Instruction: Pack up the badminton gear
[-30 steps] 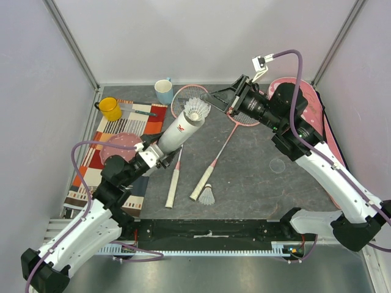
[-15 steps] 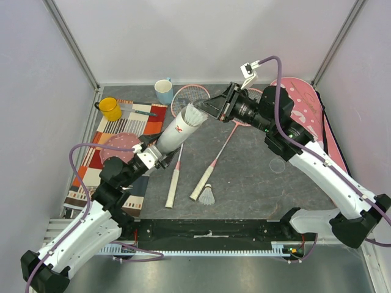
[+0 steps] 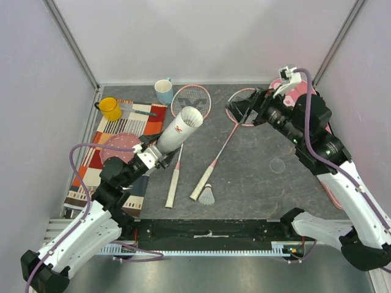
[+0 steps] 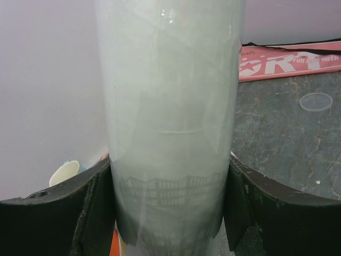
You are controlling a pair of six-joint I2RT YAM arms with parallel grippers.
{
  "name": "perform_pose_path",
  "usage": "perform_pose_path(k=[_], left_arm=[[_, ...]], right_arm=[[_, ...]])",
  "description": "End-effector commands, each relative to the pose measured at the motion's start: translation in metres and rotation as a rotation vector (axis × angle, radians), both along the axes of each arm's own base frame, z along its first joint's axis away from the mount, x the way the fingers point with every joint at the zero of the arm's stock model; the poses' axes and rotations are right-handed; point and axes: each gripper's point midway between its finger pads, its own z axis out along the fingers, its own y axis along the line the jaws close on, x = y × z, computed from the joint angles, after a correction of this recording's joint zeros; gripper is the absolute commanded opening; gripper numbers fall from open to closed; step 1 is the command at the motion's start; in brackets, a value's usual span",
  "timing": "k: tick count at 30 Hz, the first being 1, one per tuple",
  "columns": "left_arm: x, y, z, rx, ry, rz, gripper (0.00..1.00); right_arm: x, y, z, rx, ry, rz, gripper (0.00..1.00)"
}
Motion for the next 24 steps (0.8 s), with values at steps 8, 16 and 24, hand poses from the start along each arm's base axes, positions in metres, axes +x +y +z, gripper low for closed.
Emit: perform_pose_path(k=[8,16,24], left_arm=[[0.021,0.039,0.038,-0.106,-0.079,0.245,0.37],[0.02,0.059,0.047,-0.156,-0.122,0.337,0.37],[0.02,0.058,0.047,-0.158,-0.12,0.328,0.37]], right_arm=[[-0.079,0.029,-0.247,-0.42,0.358,0.348,0.91],[-0.135,0.045,-0.331,-0.666,0.084,0.283,0.89],[-0.138,0.049,-0.359,-0.819,-0.096,0.018,0.79]])
